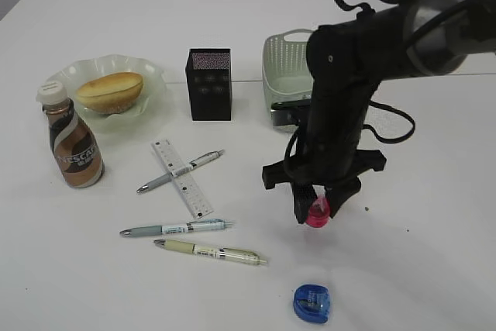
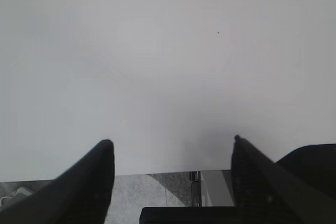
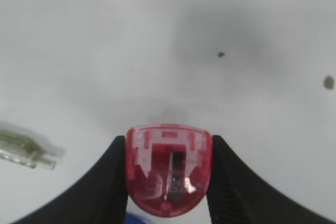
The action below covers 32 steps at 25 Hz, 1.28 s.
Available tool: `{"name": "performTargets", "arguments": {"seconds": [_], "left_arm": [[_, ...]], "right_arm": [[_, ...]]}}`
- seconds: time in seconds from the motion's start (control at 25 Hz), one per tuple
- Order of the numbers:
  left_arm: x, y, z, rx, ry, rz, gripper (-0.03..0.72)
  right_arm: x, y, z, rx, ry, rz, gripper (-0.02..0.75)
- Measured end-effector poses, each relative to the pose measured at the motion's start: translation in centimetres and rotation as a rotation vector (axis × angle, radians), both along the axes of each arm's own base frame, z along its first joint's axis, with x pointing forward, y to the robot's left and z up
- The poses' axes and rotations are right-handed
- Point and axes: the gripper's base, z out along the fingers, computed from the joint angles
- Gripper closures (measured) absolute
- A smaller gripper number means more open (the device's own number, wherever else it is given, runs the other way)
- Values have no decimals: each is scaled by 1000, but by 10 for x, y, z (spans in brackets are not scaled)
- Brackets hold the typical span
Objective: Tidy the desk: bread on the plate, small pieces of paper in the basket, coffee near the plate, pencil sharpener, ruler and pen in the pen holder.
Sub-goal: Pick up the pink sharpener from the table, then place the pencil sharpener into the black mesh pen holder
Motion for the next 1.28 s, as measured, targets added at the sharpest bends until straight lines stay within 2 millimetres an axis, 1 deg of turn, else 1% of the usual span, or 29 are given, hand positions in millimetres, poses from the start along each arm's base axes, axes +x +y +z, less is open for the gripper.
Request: {"name": "performTargets", "arguments": {"seconds": [0.12, 0.32, 0.4, 0.56, 0.64, 0.8, 0.96, 1.08, 1.28], "left_arm": [[0, 0, 0, 0, 0, 0, 182], [0, 0, 0, 0, 0, 0, 182], [0, 0, 0, 0, 0, 0, 182], [0, 0, 0, 0, 0, 0, 182], [0, 0, 0, 0, 0, 0, 182], [0, 0, 0, 0, 0, 0, 182], [0, 0, 0, 0, 0, 0, 182], [0, 0, 0, 0, 0, 0, 182], [0, 0, 0, 0, 0, 0, 183]], "right_arm": [[3, 11, 13, 13, -29, 133, 449], [9, 27, 28, 42, -120, 295, 449], [15, 35, 35, 65, -195, 360, 449], [29, 45, 47, 133, -382, 428, 449], [36, 48, 57, 167, -508, 436, 449], [49, 54, 84, 228, -765, 431, 449], [60, 59, 100, 278, -979, 404, 450], [70, 63, 104, 311, -1122, 377, 450], [84, 69, 98, 350, -1316, 338, 450]]}}
